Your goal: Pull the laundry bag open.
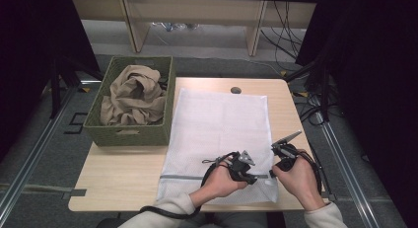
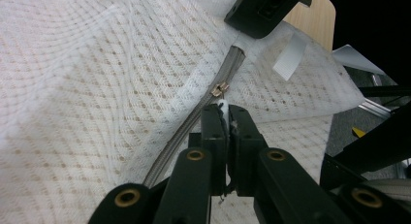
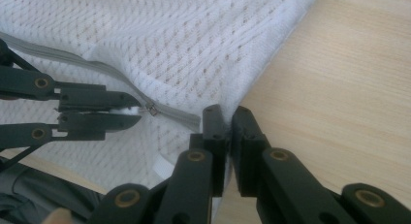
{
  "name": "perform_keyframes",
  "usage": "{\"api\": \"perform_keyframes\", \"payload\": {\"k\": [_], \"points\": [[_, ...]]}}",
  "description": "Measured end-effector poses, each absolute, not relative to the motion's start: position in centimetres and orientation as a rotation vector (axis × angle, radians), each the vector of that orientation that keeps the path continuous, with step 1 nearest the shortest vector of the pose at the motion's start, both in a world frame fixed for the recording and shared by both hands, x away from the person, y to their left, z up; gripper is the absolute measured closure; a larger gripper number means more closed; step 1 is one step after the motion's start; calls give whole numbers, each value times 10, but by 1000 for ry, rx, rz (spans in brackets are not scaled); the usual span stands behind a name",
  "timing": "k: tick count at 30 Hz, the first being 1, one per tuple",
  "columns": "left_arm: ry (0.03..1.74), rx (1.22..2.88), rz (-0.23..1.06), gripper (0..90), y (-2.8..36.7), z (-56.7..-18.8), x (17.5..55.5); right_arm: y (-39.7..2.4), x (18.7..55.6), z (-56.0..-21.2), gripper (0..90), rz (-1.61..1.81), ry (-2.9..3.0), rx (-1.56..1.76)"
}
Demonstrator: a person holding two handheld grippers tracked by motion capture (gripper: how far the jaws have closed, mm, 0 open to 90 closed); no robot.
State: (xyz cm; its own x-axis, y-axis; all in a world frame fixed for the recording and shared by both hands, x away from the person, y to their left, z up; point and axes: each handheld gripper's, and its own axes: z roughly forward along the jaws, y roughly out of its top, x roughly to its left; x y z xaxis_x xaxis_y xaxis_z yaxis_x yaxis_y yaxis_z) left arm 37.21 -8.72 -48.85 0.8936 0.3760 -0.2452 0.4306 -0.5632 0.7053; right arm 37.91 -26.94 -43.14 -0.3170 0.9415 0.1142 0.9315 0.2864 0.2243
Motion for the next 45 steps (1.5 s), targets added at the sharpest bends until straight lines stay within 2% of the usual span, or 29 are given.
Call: {"api": "perform_keyframes", "payload": {"k": [5,14,17,26,32,36,45], "points": [[571,2244,-56,866,-82,-488,371,-265,377,-428,866,338,2447,1904],[589,2243,-59,866,-68,-488,371,-268,379,-432,866,366,2464,1832],[607,2234,-64,866,-63,-487,371,-267,378,-431,866,346,2438,1906],[599,2267,-30,866,-54,-486,371,-268,379,-431,865,338,2427,1895],[615,2233,-62,866,-49,-485,370,-267,379,-432,866,341,2439,1898],[614,2252,-23,866,-45,-486,372,-268,379,-431,865,334,2433,1892],[650,2230,-43,866,-31,-486,373,-268,380,-432,865,344,2421,1890]]}}
